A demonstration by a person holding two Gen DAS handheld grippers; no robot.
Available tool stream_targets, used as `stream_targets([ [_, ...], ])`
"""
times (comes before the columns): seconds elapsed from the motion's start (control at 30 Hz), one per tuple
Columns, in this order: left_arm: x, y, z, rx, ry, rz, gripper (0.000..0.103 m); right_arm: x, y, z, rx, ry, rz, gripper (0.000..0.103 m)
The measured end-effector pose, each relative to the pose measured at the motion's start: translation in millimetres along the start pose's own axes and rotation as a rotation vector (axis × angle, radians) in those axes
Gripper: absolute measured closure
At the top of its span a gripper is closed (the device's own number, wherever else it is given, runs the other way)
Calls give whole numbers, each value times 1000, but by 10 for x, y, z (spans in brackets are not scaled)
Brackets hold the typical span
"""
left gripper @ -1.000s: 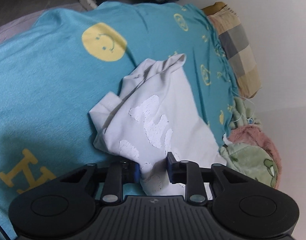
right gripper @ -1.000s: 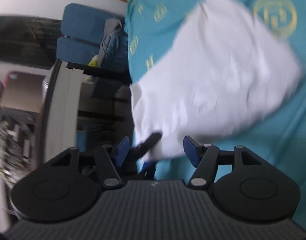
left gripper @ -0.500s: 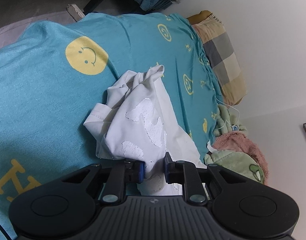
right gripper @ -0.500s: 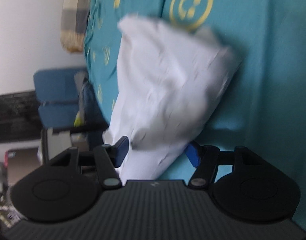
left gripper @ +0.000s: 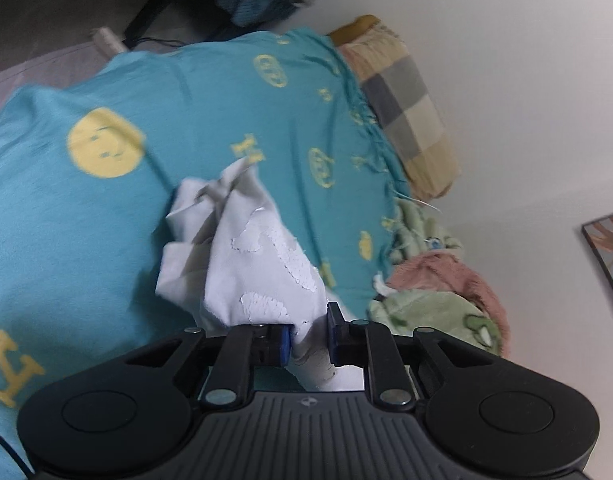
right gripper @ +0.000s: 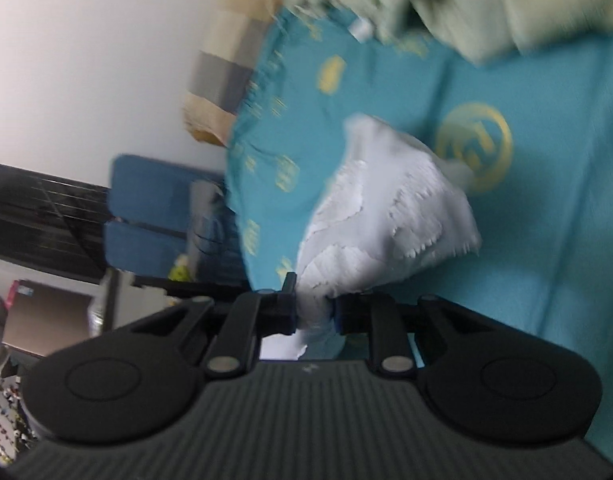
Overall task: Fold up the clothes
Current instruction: 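Grasp the folded shirt with both grippers and lift it onto the blanket pile, then open both grippers and release the folded shirt on the blankets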
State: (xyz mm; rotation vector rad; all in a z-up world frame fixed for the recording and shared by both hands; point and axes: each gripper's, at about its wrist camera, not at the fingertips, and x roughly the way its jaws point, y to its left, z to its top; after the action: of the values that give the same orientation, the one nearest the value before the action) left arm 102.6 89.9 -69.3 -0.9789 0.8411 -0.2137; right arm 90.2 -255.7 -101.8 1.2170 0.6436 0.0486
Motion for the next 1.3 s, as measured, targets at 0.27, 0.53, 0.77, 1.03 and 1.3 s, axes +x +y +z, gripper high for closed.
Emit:
stream_targets([
  [0.27,552,-1949,-95,157,66,-121,85,-761,714,1372,-129,-184,59,84],
  [0.53,1572,-3855,-554,302,177,-319,85,-1663,1184,2841,-310,-441,38,83],
  [0.77,2437,-3938,-1414,452,322,-319,84,-1944,529,3114,-330,-475,-160,83],
  [1.03,2642,-2784,-1906,557,504,-147,84,-1808,-313,2686,-273,-268,-361,83],
  [1.3,2376,-2913,-1876,767,450,-130,65,-1797,-151,2534,-313,-277,-441,80],
])
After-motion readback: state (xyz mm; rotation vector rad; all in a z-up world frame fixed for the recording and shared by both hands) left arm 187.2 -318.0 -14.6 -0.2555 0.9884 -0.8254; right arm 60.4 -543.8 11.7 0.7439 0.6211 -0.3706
